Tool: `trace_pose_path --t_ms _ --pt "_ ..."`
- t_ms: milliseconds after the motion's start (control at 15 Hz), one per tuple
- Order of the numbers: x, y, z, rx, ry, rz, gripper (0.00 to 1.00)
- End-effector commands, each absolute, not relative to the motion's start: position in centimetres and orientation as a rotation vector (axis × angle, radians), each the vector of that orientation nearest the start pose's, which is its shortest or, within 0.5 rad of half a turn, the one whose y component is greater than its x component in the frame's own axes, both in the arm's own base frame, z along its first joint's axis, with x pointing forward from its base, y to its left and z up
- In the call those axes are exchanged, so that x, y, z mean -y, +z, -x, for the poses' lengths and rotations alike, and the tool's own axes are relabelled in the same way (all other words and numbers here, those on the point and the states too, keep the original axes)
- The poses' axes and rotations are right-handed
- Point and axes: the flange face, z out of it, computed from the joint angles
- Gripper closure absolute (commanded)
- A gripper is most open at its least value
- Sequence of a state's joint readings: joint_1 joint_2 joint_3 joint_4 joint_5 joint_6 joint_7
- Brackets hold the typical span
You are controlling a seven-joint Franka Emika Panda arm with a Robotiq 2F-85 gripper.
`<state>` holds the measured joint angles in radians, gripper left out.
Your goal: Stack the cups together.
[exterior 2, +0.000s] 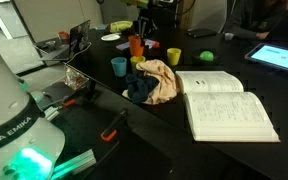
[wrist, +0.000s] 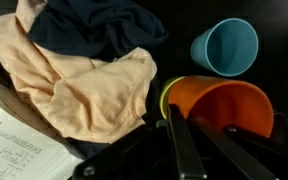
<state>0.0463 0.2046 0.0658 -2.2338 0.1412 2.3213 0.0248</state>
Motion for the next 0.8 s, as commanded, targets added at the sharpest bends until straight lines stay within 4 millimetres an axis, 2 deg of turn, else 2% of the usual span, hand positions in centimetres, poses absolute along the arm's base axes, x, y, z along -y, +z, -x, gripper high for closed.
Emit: trace_pose_path --t_ms 0,667,733 --pt "-7.1 26.7 -52.3 0.015 0.073 3.062 0.96" --pt "-7.9 22.6 -52.3 0.086 0.052 3.095 0.95" --pt "-7.9 22.3 -52.3 0.083 0.057 3.091 0.85"
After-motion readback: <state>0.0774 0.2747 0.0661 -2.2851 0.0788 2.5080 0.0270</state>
